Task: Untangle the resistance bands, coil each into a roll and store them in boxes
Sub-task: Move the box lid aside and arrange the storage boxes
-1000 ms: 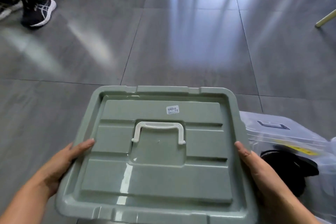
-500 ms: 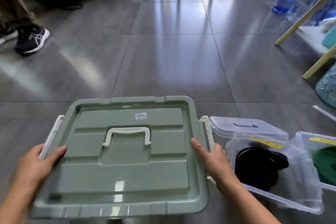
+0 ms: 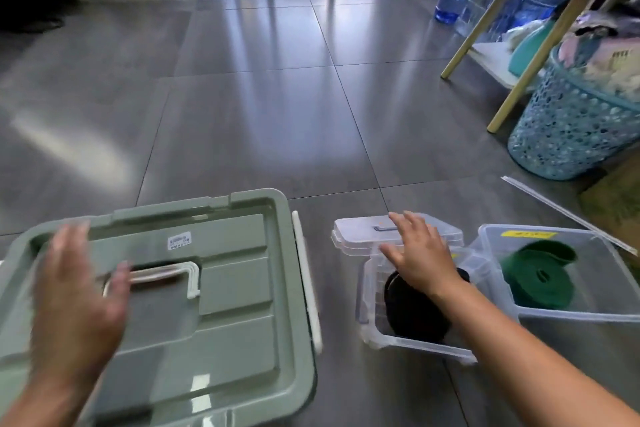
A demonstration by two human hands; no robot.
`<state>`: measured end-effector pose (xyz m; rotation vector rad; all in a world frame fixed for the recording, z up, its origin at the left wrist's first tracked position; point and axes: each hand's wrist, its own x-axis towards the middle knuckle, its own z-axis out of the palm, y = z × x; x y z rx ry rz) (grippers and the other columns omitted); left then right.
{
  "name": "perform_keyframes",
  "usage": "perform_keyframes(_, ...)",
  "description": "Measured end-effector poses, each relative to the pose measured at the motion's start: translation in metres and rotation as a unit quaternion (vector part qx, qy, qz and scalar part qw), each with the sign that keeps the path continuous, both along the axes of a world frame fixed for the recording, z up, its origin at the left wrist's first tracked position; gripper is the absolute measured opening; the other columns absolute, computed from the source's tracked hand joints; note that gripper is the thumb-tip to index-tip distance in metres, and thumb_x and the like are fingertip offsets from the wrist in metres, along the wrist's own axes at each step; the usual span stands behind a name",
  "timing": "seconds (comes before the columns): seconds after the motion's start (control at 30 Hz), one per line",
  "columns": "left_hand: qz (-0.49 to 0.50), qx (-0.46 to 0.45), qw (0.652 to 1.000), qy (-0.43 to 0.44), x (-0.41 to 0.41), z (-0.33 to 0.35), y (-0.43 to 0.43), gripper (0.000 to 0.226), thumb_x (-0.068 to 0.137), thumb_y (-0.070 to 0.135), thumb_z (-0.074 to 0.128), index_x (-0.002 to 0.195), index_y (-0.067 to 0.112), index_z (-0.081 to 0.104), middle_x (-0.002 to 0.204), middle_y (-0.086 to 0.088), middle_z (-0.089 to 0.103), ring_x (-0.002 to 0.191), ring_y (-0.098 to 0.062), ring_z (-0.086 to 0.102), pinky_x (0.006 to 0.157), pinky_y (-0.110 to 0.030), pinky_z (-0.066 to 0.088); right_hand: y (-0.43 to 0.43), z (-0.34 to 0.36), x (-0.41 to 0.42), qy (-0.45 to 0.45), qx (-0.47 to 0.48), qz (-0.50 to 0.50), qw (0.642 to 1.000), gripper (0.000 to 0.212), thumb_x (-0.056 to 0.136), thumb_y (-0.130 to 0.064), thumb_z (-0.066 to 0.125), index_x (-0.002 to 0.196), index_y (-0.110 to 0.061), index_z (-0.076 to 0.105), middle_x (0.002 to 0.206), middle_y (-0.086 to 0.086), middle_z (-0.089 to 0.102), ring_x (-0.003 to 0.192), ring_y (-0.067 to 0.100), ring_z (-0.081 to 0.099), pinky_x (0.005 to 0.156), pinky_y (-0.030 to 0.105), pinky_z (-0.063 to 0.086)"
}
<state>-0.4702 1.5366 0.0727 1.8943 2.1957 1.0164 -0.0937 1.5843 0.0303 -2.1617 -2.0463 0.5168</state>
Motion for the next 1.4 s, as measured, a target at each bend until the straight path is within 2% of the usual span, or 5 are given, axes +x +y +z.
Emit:
perform_keyframes(0.17, -0.343, -0.172, 0.923, 0.001, 0.192, 0.014, 0.017, 0.059, 0.093, 0.038, 0.041, 0.145, 0.023, 0.017, 0.153, 0.004, 0.017, 0.141, -0.013, 0.018, 0.112, -0.022, 0.013, 0.029, -0.014, 0.069, -0.100, -0.137, 0.016, 0.985, 0.062, 0.086, -0.041, 0.057, 0.139, -0.039, 0.026, 0.150, -0.009, 0.025, 0.138, 0.019, 0.020, 0.108, 0.047, 0.027)
perform_keyframes(0.5, 0.005, -0.439, 0.761, -0.477, 0.287, -0.049, 0.036, 0.061, 0.091, 0.051, 0.040, 0.133, 0.007, 0.037, 0.137, -0.013, 0.045, 0.118, -0.031, 0.048, 0.086, -0.041, 0.047, -0.087, 0.001, 0.113, -0.113, 0.207, 0.054, 0.970, 0.037, 0.059, -0.014, 0.080, 0.093, -0.025, 0.072, 0.092, 0.002, 0.073, 0.080, 0.024, 0.070, 0.051, 0.034, 0.055)
perform_keyframes(0.83, -0.033, -0.348, 0.879, -0.325, 0.287, -0.072, 0.002, 0.036, 0.094, 0.027, 0.044, 0.127, 0.014, 0.040, 0.128, -0.012, 0.045, 0.118, -0.030, 0.043, 0.103, -0.048, 0.037, -0.153, -0.030, 0.125, 0.011, 0.178, 0.086, 0.980, 0.041, 0.097, -0.036, 0.025, 0.104, -0.027, 0.065, 0.110, 0.000, 0.068, 0.107, 0.013, 0.049, 0.089, 0.030, 0.041)
perform_keyframes(1.07, -0.083, -0.271, 0.910, -0.303, 0.285, -0.067, -0.020, 0.045, 0.095, 0.019, 0.045, 0.139, 0.015, 0.036, 0.147, -0.006, 0.029, 0.136, -0.022, 0.024, 0.114, -0.037, 0.019, -0.108, -0.020, 0.128, 0.304, 0.042, -0.277, 0.911, 0.054, 0.090, -0.020, 0.056, 0.135, 0.000, 0.035, 0.139, 0.018, 0.037, 0.127, 0.024, 0.038, 0.102, 0.024, 0.027)
perform_keyframes(1.4, -0.060, -0.314, 0.885, -0.337, 0.276, -0.083, -0.046, 0.042, 0.095, 0.021, 0.043, 0.136, 0.019, 0.033, 0.140, -0.007, 0.040, 0.130, -0.025, 0.034, 0.112, -0.040, 0.024, -0.140, -0.044, 0.115, 0.150, 0.052, -0.274, 0.948, 0.059, 0.081, -0.050, 0.047, 0.111, 0.000, 0.051, 0.116, 0.022, 0.049, 0.109, 0.040, 0.047, 0.091, 0.048, 0.037)
